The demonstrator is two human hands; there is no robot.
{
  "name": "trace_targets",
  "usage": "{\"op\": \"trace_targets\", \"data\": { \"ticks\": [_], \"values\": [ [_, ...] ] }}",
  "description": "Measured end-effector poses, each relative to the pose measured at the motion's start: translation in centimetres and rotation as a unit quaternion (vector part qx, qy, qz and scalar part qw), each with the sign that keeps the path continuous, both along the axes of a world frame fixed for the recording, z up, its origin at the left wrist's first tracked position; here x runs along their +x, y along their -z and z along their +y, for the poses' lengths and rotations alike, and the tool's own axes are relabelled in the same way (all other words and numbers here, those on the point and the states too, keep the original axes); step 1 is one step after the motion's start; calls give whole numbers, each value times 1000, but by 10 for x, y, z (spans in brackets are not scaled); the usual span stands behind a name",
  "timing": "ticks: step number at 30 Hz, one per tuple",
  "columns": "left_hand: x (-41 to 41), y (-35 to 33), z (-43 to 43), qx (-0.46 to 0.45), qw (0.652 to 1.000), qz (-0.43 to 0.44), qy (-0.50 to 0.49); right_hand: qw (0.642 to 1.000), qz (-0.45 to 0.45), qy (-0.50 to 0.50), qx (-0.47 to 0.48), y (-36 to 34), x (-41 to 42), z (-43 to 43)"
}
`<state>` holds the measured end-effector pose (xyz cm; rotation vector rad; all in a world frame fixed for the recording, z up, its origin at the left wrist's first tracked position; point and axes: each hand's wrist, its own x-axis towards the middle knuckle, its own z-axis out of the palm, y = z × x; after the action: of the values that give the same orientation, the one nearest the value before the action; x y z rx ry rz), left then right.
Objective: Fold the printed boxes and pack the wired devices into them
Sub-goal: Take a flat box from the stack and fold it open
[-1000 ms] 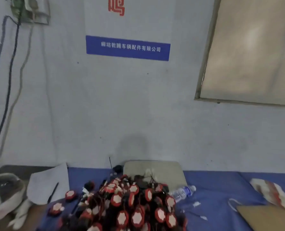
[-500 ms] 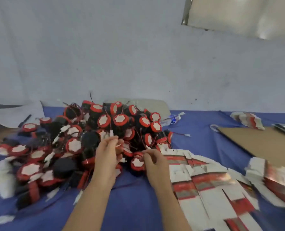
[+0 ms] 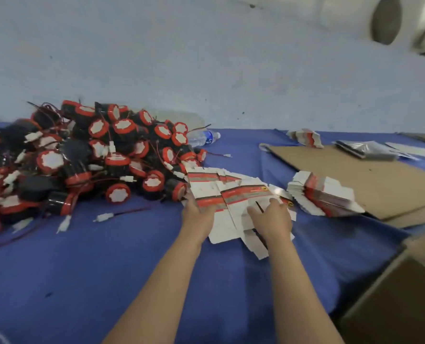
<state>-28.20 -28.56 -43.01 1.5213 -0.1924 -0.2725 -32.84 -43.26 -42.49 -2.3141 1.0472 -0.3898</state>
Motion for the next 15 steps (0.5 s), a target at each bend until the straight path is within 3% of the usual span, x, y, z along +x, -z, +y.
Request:
{"op": "trace_targets", "data": {
  "ticks": [4, 7, 10, 13, 15],
  "values": [
    [-4, 7, -15, 114, 992, -20, -54, 1000, 26, 10, 4, 8, 7, -5],
    [0, 6, -20, 262, 956, -117, -61, 999, 17, 45, -4, 6, 13, -11],
    [5, 5, -25, 371, 914, -154, -54, 998, -9, 64, -10, 0, 22, -19],
    [7, 5, -32, 440, 878, -185, -21, 998, 3, 60, -37, -4, 32, -20],
    [9, 4, -37, 446, 877, -177, 14, 996, -11, 58, -71, -6, 36, -17]
  ]
}}
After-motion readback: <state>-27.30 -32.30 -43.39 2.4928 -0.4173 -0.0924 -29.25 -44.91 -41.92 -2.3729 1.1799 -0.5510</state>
